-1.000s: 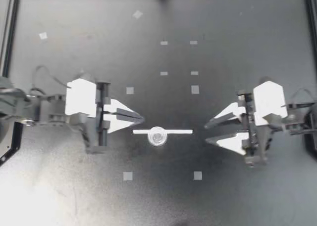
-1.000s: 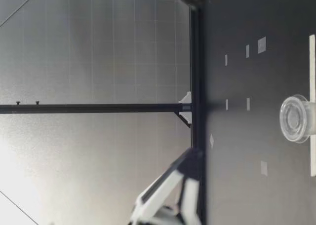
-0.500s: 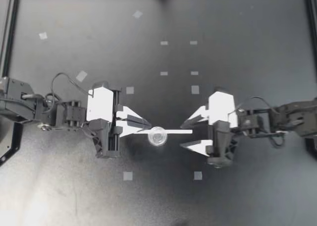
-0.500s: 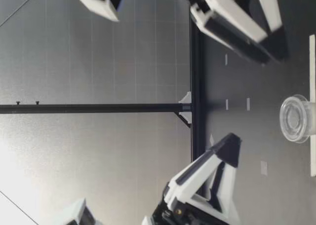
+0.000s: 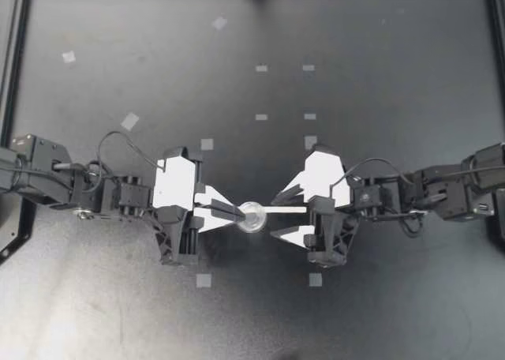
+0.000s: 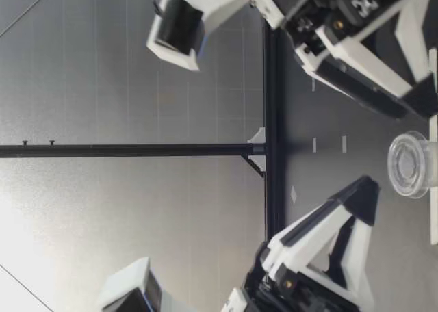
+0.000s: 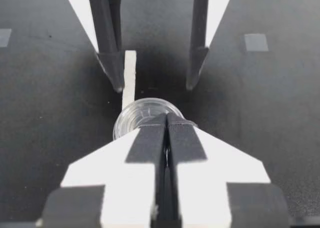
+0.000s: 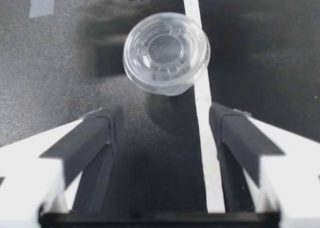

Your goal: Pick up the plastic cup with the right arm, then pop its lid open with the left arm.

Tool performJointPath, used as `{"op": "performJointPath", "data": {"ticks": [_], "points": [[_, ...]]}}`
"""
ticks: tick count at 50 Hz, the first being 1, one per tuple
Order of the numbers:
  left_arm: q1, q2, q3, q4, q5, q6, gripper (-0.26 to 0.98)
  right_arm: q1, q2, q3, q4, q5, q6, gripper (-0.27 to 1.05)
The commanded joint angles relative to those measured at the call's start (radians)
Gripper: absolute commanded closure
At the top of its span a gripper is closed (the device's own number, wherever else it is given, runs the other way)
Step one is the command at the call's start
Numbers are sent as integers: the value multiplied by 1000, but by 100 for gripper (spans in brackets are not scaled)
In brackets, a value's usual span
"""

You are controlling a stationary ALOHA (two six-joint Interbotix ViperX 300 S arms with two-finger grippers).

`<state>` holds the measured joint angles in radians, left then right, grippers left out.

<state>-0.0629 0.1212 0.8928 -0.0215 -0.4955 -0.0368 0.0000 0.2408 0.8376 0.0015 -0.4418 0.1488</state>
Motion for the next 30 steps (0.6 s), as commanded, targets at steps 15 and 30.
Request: {"op": "performJointPath", "data": {"ticks": [15, 30], "points": [[-2, 20, -18, -2, -5, -3, 71, -6, 37, -57, -9, 3, -2, 9], [-2, 40, -18, -2, -5, -3, 71, -6, 43, -71, -9, 3, -2, 9]]}}
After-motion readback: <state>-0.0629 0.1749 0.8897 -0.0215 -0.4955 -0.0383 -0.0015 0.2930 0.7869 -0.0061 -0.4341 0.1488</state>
